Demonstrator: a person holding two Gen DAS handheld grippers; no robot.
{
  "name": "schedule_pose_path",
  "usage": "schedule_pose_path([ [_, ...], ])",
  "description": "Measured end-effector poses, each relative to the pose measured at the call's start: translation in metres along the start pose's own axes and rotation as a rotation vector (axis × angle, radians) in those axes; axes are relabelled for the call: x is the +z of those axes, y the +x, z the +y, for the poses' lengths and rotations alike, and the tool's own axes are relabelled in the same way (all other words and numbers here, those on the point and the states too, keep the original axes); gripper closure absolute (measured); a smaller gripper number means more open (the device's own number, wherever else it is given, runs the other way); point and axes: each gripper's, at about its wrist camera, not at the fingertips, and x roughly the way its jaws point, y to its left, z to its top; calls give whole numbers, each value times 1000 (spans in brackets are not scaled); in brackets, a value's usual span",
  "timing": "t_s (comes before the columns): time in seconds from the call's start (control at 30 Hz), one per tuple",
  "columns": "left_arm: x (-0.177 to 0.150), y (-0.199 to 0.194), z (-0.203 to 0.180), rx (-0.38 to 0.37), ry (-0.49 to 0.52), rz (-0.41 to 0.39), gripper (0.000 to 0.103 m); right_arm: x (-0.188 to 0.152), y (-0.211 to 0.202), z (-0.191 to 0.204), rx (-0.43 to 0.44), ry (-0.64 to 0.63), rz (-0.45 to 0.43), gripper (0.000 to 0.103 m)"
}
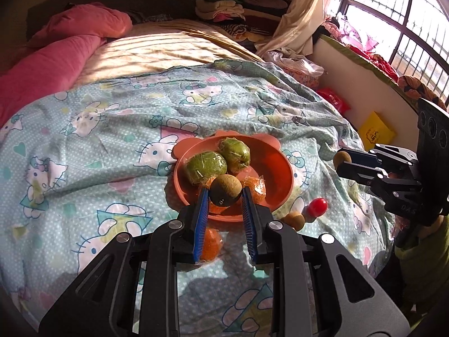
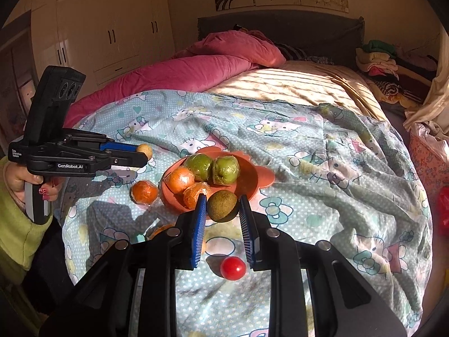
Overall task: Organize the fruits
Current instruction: 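Carry both held brown fruits over the orange plate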
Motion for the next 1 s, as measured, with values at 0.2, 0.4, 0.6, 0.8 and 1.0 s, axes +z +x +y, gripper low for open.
schedule_pose_path([
  [0.2,6,4,5,7,-13,-2,87,10,5,-8,0,1,-2,80],
  [0.4,6,12,3,5,-16,6,87,18,11,-13,0,-3,1,80],
  [0.6,4,22,-1,0,-10,22,87,26,19,-15,4,-10,5,80],
  [0.8,1,31,-7,-14,2,42,87,32,30,-16,15,-26,20,80],
  [1.0,-1,34,-13,-23,20,49,87,36,46,-14,38,-49,55,80],
])
